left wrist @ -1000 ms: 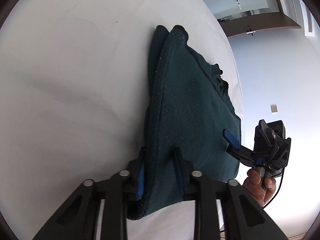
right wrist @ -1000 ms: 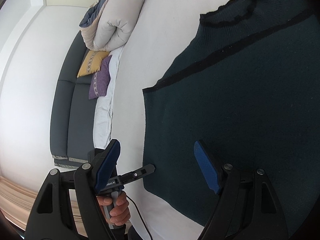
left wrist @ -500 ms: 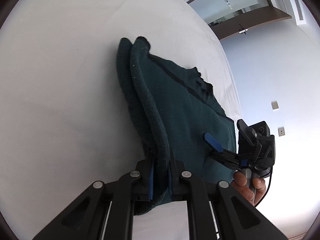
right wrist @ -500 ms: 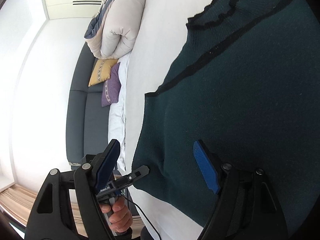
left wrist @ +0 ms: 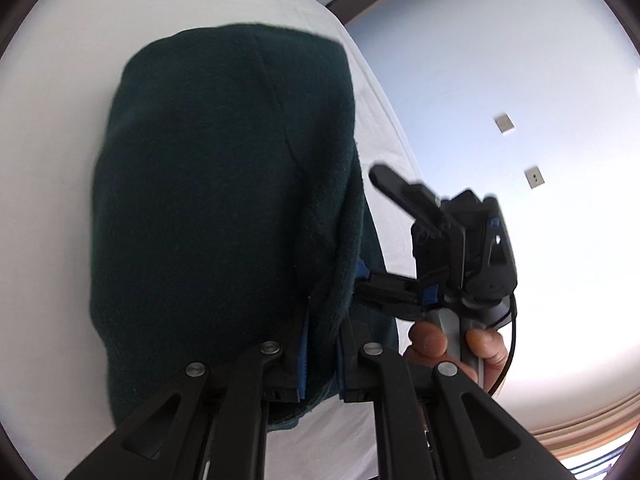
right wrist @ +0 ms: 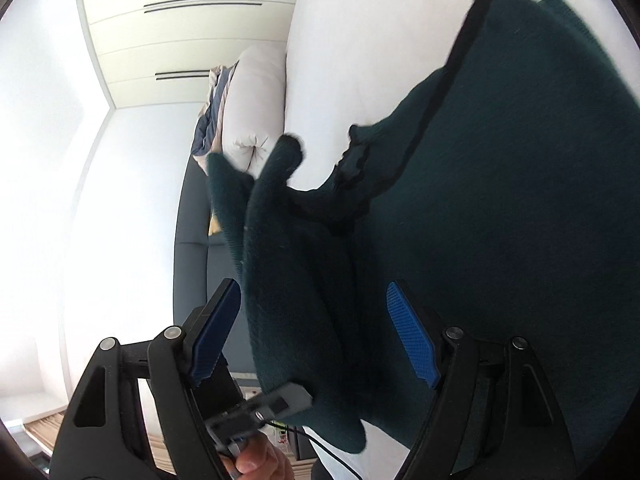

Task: Fold small clothes

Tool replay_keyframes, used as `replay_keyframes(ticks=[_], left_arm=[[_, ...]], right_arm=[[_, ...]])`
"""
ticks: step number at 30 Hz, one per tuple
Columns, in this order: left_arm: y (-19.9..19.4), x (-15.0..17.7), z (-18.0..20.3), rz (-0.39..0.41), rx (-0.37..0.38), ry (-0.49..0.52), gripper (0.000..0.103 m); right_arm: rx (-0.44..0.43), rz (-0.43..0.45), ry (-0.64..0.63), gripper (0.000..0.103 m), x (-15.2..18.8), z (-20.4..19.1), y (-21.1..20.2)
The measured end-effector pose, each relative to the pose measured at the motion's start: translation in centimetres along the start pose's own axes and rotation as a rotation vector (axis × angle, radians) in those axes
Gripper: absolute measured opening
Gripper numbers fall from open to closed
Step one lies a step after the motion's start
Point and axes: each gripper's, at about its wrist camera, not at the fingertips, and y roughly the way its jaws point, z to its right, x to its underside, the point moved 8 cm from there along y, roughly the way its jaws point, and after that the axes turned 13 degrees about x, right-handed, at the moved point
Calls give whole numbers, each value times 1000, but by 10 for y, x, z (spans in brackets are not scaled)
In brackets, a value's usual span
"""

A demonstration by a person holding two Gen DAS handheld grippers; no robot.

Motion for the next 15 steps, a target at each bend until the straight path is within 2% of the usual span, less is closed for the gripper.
replay_keyframes(ticks=[1, 2, 4, 6, 8, 10, 12, 15], left_arm=[[15, 7, 4, -28, -1, 19, 12], [26, 13, 7, -51, 4, 29, 17], [28, 22, 9, -55, 46, 20, 25], [8, 21, 8, -2, 56, 23, 54], [-23, 18, 8, 72, 53, 38, 73], [-50, 16, 1, 117, 55, 55, 73], [-69, 14, -15, 138, 11, 59, 73], [-81, 13, -43, 146, -3, 9, 73]], right_arm=[[6, 8, 10, 76, -5, 6, -7], [10, 14, 17, 77, -10, 12, -13], [27, 13, 38, 78, -15, 22, -19], [26, 3, 30, 77, -17, 24, -22], [57, -9, -5, 77, -17, 21, -20], [89, -21, -37, 77, -17, 18, -17], [143, -23, -68, 77, -18, 15, -14], [280, -26, -121, 74, -10, 10, -3]])
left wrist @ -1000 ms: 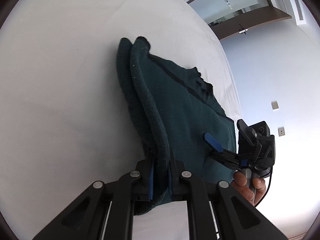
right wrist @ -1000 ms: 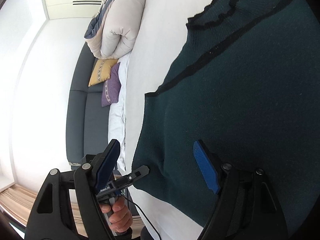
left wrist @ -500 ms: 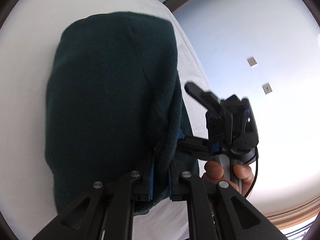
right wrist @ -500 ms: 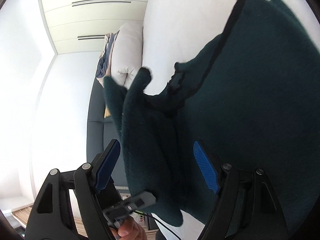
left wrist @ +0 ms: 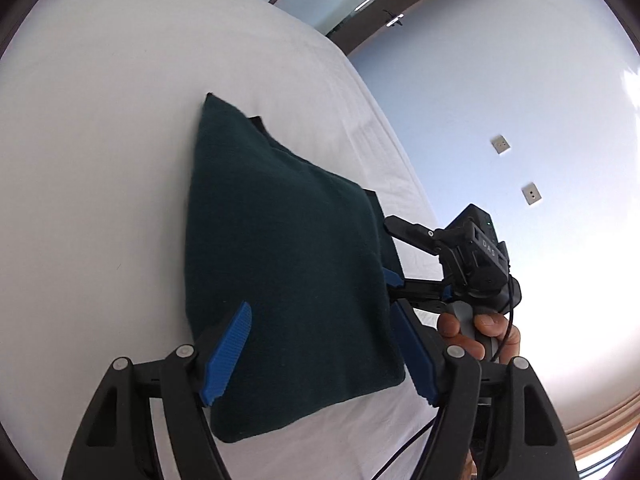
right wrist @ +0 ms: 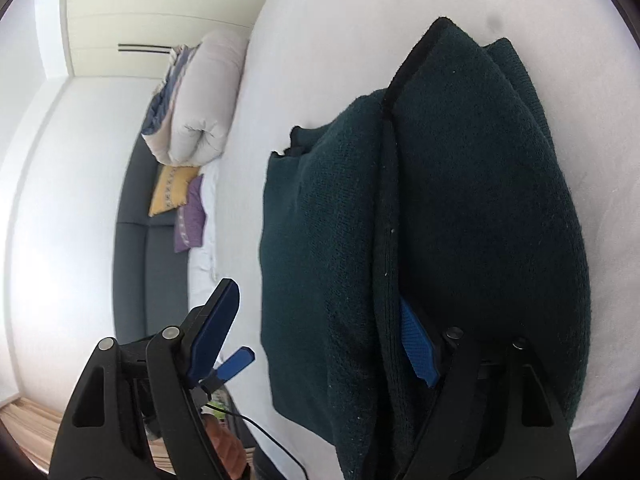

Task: Fold small clothes

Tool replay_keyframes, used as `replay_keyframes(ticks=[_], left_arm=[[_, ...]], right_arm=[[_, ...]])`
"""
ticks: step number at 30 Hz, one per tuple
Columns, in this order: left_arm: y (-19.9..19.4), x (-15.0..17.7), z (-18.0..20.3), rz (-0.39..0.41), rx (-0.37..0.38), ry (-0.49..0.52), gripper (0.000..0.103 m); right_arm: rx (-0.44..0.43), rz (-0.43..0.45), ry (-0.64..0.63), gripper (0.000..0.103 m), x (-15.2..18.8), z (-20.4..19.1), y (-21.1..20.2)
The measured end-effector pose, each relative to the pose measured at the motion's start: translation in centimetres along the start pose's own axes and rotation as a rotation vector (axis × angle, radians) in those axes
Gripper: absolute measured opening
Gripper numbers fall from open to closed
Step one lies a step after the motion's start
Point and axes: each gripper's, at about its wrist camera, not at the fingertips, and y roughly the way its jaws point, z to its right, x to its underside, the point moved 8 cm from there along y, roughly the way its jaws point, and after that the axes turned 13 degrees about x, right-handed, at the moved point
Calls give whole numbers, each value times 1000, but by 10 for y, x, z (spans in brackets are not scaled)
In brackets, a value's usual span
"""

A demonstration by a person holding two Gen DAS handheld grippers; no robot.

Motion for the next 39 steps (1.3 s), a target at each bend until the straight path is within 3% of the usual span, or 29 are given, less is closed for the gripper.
replay_keyframes(ticks=[1, 3, 5, 7, 15, 21, 24, 33, 39], left_arm=[[1, -1, -5, 3, -3, -12, 73], [2, 2, -12, 4, -21, -14, 73], [7, 6, -14, -8, -23, -11, 73], [12, 10, -11, -12, -36, 7, 73], [29, 10, 13, -20, -23, 52, 73], [26, 9, 13, -35, -29, 84, 73], [26, 11, 8, -52, -41, 91, 73], [31, 14, 3, -72, -88, 133, 71], [22, 22, -4, -65, -104, 136, 67]], right_arm=[[42, 7, -16, 70, 0, -3, 2], [121, 11, -45, 53, 0, -7, 8], [201, 4, -64, 22, 2, -10, 16], [242, 6, -87, 15, 2, -11, 17], [291, 47, -192, 14, -7, -6, -24], [319, 58, -142, 14, -26, 36, -68], [302, 71, -105, 14, -27, 64, -70], [268, 89, -59, 14, -38, 84, -58], [213, 97, -15, 27, 1, 71, -70]])
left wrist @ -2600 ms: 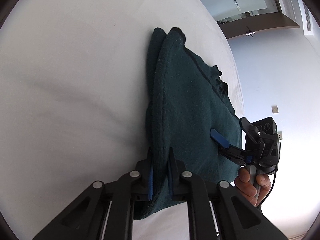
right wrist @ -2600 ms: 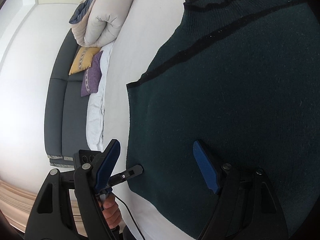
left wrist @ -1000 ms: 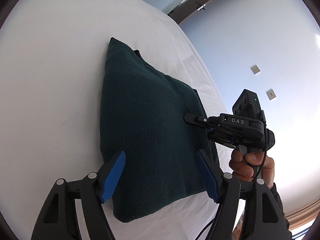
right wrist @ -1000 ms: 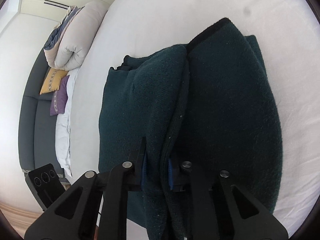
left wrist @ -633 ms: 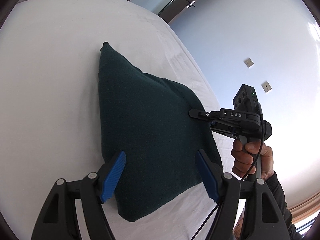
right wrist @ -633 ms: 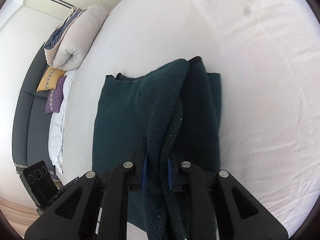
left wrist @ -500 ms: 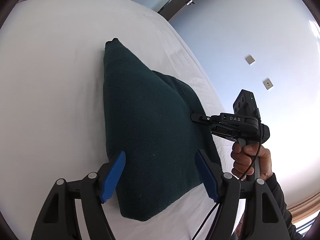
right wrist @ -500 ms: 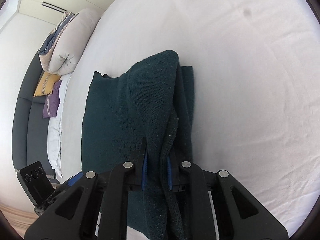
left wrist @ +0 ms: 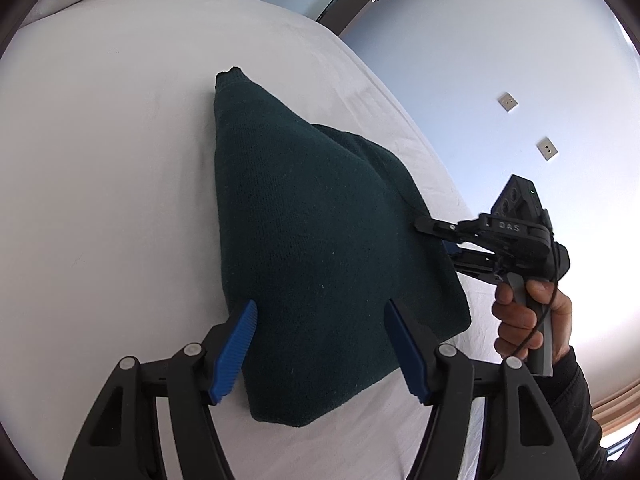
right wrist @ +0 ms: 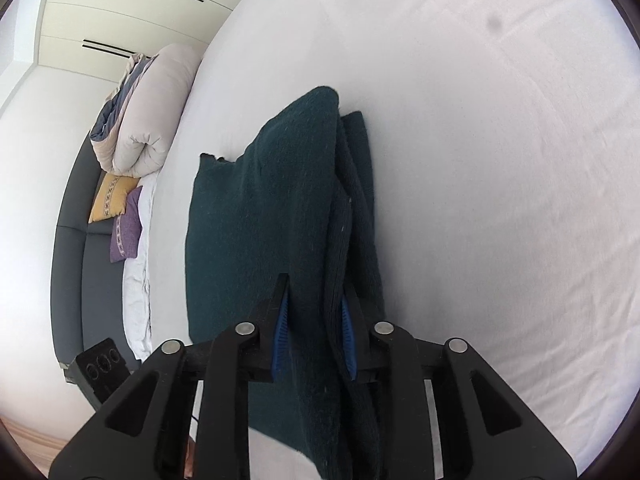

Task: Fold small clothes

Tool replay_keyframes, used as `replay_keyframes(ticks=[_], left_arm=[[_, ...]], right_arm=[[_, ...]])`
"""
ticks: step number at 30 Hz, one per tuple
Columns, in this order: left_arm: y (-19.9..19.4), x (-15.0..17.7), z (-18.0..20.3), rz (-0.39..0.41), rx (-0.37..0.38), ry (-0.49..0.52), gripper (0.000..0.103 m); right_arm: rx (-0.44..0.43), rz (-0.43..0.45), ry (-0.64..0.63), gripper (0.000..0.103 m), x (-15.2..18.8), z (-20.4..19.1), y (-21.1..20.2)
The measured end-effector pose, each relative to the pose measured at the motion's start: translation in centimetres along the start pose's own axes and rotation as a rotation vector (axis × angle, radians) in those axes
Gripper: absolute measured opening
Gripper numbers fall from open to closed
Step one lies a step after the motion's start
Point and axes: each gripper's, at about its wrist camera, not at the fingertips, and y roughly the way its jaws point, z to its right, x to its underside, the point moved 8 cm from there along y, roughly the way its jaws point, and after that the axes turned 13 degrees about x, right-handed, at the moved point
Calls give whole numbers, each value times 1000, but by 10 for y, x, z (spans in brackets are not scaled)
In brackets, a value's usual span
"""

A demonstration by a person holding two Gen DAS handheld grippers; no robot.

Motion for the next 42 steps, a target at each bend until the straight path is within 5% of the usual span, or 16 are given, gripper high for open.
replay_keyframes(ticks=[4, 6, 8, 10, 16, 20, 23, 25, 27, 31, 34, 42], left_arm=[[-1, 4, -4, -1, -4, -13, 65], [4, 7, -5, -13, -9, -17, 65], [6, 10, -2, -19, -21, -1, 65], [5, 11, 0, -22, -29, 14, 65], [4, 10, -4, -24, -52, 24, 59], [1, 11, -7, -25, -79, 31, 45], [-8, -6, -1, 9, -87, 71, 43], [-6, -26, 4, 22, -75, 95, 33], [2, -50, 3, 29, -8, 68, 24], [34, -81, -11, 0, 5, 40, 18], [65, -75, -35, -56, -36, 17, 7], [54, -72, -35, -29, -28, -5, 6]], right_arm=[[-16, 33, -41, 42, 35, -6, -19], [30, 16, -61, 37, 47, 1, -15], [74, 13, -62, 13, 53, 12, -13], [63, 17, -31, 10, 55, 26, -16], [60, 55, -24, 8, 56, 33, -17], [11, 40, 32, 7, 54, 47, 0], [21, 54, 4, 7, 53, 46, -1], [15, 46, 9, 7, 53, 47, 0], [-3, 38, 20, 7, 52, 49, 1], [-48, 29, 42, 6, 52, 54, 2], [-77, 28, 48, 6, 53, 60, 3], [-122, 37, 65, 6, 55, 68, 0]])
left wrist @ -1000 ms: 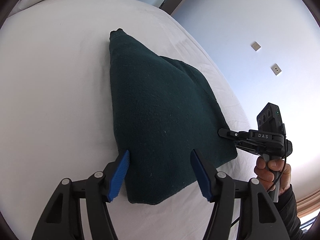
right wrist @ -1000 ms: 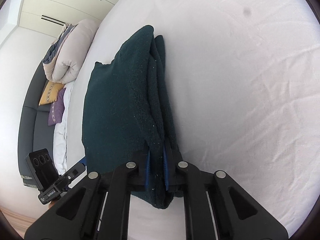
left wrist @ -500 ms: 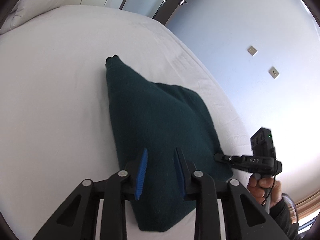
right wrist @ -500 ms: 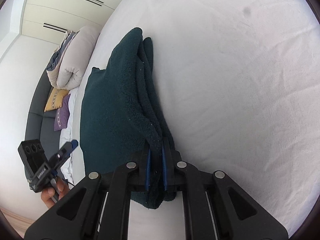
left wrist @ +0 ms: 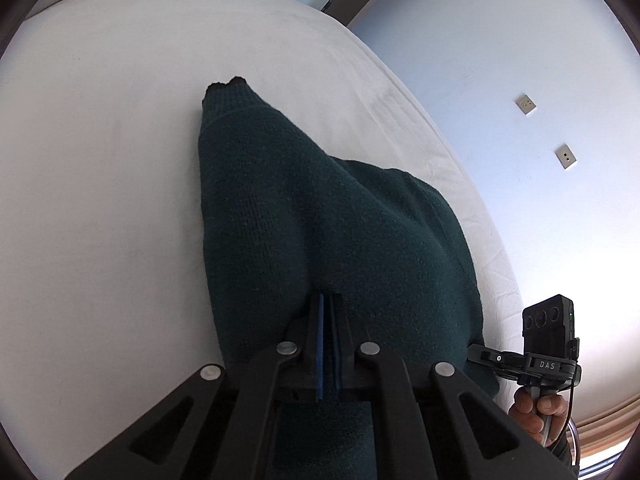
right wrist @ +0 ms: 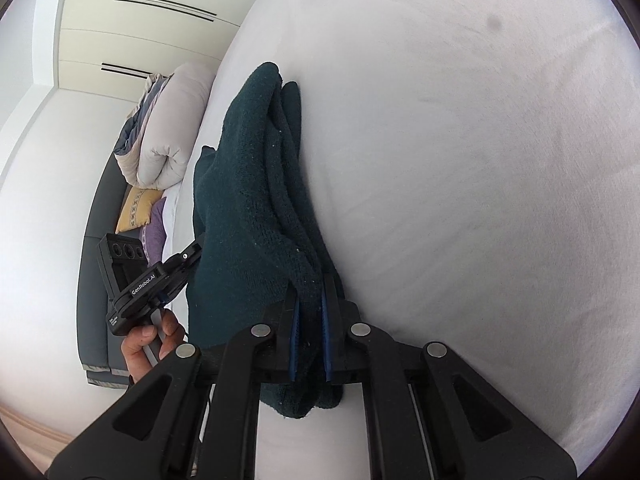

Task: Fold small clothes

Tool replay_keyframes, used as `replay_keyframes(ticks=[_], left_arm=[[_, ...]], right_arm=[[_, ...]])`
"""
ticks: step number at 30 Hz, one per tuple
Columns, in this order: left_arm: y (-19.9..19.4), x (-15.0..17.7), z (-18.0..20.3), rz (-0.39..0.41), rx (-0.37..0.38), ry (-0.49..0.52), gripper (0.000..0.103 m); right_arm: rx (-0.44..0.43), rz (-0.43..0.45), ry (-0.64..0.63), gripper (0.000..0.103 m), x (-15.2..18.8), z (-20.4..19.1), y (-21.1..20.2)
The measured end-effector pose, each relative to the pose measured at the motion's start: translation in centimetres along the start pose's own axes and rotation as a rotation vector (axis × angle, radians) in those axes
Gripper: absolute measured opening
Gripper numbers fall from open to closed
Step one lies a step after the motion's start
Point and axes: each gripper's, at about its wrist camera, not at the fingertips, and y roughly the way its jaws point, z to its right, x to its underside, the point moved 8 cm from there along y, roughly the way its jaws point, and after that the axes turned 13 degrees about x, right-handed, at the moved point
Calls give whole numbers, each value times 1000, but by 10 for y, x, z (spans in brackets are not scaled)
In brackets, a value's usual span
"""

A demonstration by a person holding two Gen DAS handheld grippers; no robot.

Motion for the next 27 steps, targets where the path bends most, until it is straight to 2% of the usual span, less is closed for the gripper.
replay_keyframes(ticks=[1, 3, 5, 8, 11, 14, 16, 17, 18, 19, 20, 21, 22, 24, 27], left_arm=[[-9, 2, 10, 8, 5, 10, 6], [-28, 14, 30, 30, 30, 62, 18], [-39, 30, 39, 39, 11, 103, 18], [-15, 50, 25, -40, -50, 122, 16], [-8, 50, 11, -26, -1, 53, 10], [-12, 48, 17, -38, -20, 77, 10], [-27, 41, 25, -9, 17, 67, 15], [-39, 35, 26, 33, 34, 55, 31], [-51, 28, 25, 88, 30, 42, 63], [-64, 20, 19, 157, 13, 22, 79], [-73, 14, 11, 209, -8, 0, 97], [-75, 9, 3, 225, -18, -23, 94], [-70, 8, -5, 195, -10, -52, 94], [-55, 14, -15, 130, 27, -104, 85], [-31, 23, -22, 51, 46, -131, 78]], right_arm=[[-1, 4, 5, 6, 3, 1, -4], [20, 30, 0, 7, 7, -2, -14], [38, 61, -4, 10, 11, -2, -26], [58, 63, -16, 10, 18, -3, -30], [74, 47, 2, 13, 23, 7, -27], [89, 66, -17, 14, 23, 4, -42], [135, 86, -36, 15, 22, 5, -54], [149, 104, -53, 17, 20, 2, -60], [146, 120, -73, 20, 16, -3, -66], [140, 126, -91, 32, 14, -8, -69], [142, 126, -104, 57, 10, -13, -71], [146, 137, -107, 67, 5, -18, -72], [139, 154, -113, 73, 0, -24, -74], [109, 155, -140, 73, -11, -37, -71], [74, 113, -101, 73, -31, -44, -54]])
